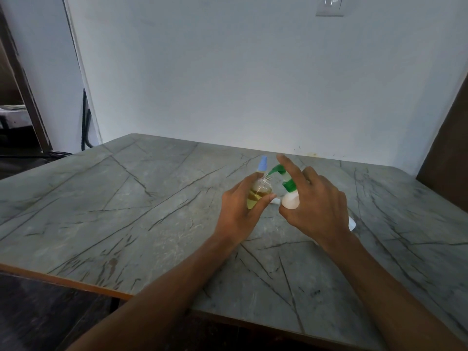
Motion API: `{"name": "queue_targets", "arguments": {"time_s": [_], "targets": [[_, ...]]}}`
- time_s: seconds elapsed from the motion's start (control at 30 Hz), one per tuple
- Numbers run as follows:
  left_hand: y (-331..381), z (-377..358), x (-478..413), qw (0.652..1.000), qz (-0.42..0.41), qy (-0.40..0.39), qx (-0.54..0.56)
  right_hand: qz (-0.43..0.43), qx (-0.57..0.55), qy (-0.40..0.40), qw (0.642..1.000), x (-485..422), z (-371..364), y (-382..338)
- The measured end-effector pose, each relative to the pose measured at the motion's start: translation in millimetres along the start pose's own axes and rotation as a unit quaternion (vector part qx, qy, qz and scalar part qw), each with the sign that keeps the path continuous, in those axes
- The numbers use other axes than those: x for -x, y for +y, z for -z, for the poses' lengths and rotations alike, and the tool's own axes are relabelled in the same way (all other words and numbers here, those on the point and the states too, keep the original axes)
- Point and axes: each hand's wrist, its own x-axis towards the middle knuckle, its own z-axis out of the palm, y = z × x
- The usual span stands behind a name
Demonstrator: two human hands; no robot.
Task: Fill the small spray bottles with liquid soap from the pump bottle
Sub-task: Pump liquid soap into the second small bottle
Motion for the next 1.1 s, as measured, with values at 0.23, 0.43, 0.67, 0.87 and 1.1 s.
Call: {"name": "queue_targets", "arguments": {"time_s": [0.23,0.43,0.67,0.87,1.1], "targets": [[-1.3,0.0,-0.2,1.000,0.004,-0.003,-0.001,0.004,0.005,-0.011,1.000,-0.1,-2.7,1.1],[0.4,0.0,0.2,1.000,0.006,-0.002,0.004,-0.001,0.004,-0.012,1.000,-0.7,-1.1,0.0],[0.1,-1.4,1.8,1.000,-0.007,-0.017,0.008,0.001,-0.015,-0.001,1.000,-2.5,0.3,-0.2],[-0.9,-3.5,4.2,0.999,-0.017,-0.027,0.007,-0.003,-0.030,0.004,1.000,-2.4,-1.2,1.0],[1.6,-2.2,3.0,1.000,-0.015,-0.020,0.007,-0.003,-0.026,0.013,1.000,-0.3,-1.6,0.8]]}}
